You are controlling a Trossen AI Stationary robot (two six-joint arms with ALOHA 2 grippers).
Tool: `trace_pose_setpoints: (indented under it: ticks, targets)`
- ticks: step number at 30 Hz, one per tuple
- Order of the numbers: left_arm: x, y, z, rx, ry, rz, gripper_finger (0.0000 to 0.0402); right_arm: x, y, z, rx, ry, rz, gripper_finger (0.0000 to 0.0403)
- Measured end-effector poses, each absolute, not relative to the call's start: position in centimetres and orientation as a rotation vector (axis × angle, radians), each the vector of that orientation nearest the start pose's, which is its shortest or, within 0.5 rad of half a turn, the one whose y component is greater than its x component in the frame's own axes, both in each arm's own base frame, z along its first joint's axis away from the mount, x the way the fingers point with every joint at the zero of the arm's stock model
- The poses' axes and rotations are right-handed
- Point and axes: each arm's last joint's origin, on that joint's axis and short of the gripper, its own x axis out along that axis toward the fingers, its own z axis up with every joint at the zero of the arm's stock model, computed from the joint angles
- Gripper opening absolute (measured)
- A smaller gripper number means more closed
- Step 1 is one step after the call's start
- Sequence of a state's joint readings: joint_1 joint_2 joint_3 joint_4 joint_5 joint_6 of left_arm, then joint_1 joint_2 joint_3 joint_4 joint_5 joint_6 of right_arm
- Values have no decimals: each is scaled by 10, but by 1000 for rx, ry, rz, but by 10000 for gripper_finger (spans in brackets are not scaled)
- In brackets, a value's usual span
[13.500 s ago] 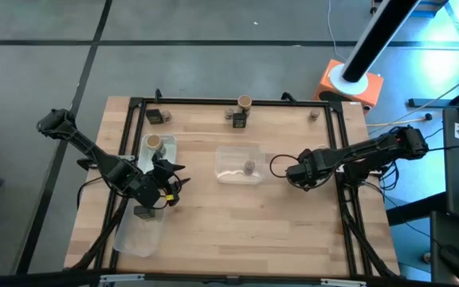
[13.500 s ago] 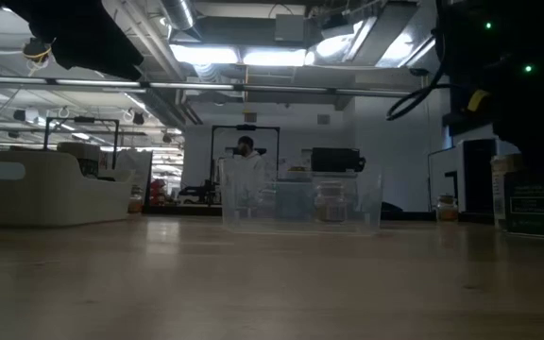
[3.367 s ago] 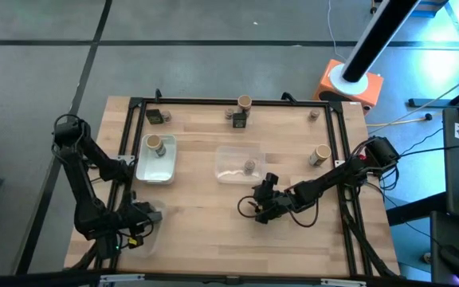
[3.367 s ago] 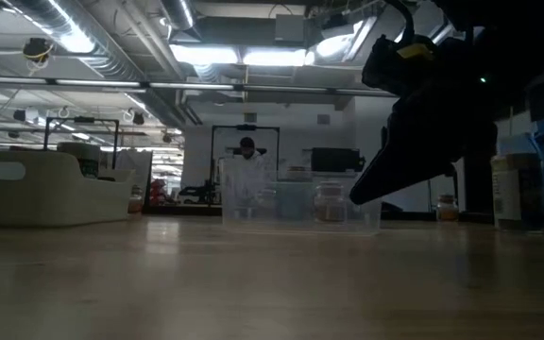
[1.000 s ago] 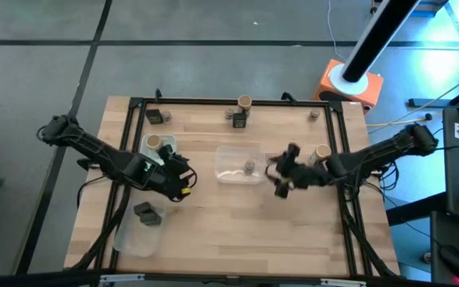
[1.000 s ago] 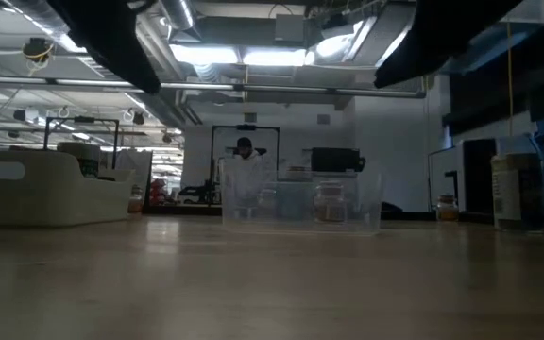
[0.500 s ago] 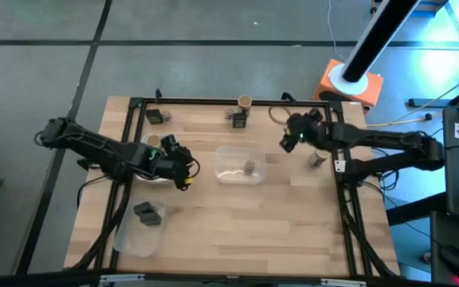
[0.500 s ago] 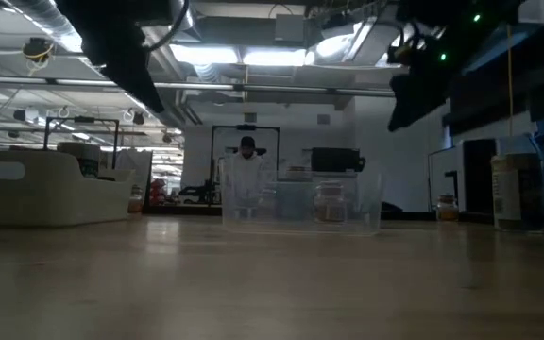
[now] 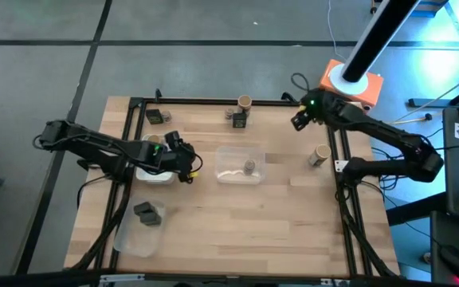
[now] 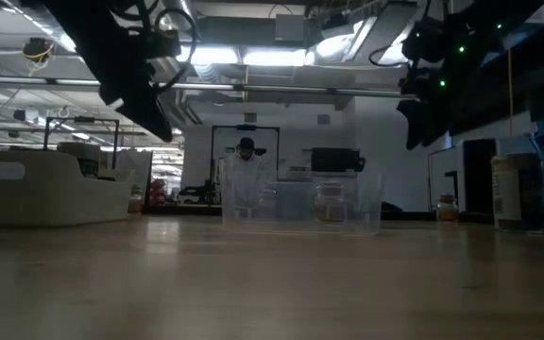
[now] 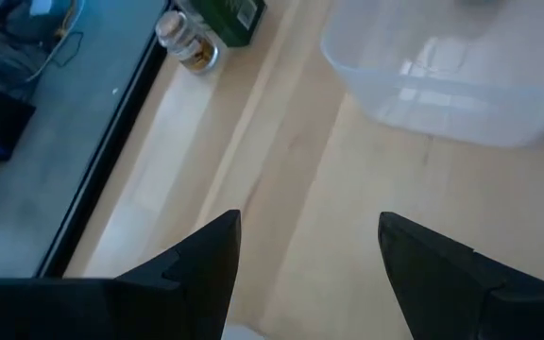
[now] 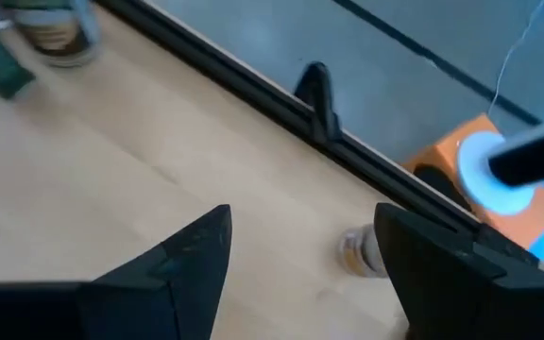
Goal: Sort spices by type
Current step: Put the brown seasoning bottle into the top transparent bin
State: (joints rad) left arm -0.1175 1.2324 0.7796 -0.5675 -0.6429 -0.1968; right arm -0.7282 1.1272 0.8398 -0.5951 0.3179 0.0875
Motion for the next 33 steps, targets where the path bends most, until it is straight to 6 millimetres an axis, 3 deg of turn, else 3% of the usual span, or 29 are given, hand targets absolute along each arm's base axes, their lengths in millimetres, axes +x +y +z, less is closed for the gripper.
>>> trace_pose_setpoints:
  ticks: [13, 22, 33]
  targets:
    - [233, 5, 217, 189, 847, 561, 235, 129, -204, 222, 398, 1033, -1162, 261]
    - [233, 8, 217, 185, 855, 554, 235, 143, -228, 211, 377, 1134, -1234, 261]
    - [233, 8, 217, 178, 853, 557, 235, 151, -245, 178, 407, 1332, -1227, 261]
